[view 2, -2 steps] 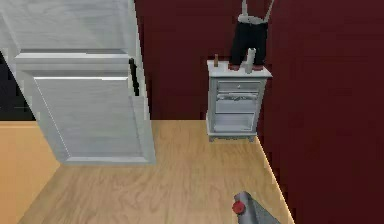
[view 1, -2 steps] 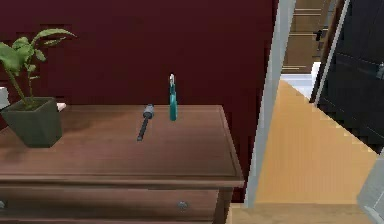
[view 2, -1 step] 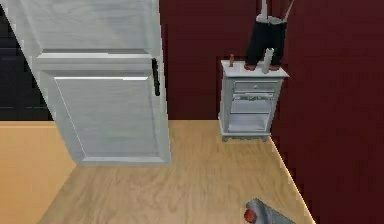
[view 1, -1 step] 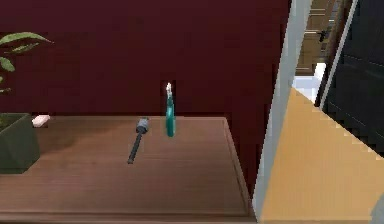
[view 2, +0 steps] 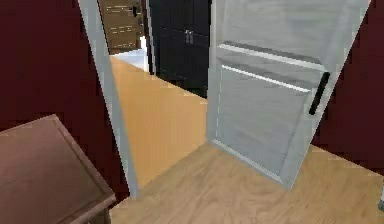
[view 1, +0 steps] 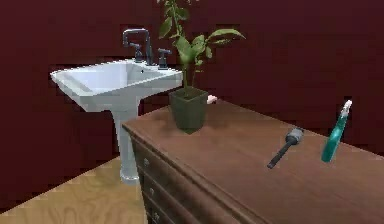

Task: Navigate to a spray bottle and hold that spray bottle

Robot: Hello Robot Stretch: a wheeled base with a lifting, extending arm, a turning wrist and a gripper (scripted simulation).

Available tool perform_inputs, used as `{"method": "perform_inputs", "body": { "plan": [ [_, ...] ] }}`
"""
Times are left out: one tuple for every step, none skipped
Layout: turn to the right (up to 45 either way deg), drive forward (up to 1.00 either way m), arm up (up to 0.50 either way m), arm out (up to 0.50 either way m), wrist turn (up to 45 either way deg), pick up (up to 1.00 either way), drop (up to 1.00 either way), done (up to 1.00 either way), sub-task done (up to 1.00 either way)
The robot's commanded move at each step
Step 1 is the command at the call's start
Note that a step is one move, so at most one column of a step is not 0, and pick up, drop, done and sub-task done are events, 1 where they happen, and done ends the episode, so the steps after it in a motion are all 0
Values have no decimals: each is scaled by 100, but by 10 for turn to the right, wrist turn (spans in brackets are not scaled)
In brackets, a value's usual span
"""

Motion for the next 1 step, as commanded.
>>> {"method": "perform_inputs", "body": {
  "plan": [
    [-450, 0, 0, 0, 0, 0, 0, 0, 0]
  ]
}}
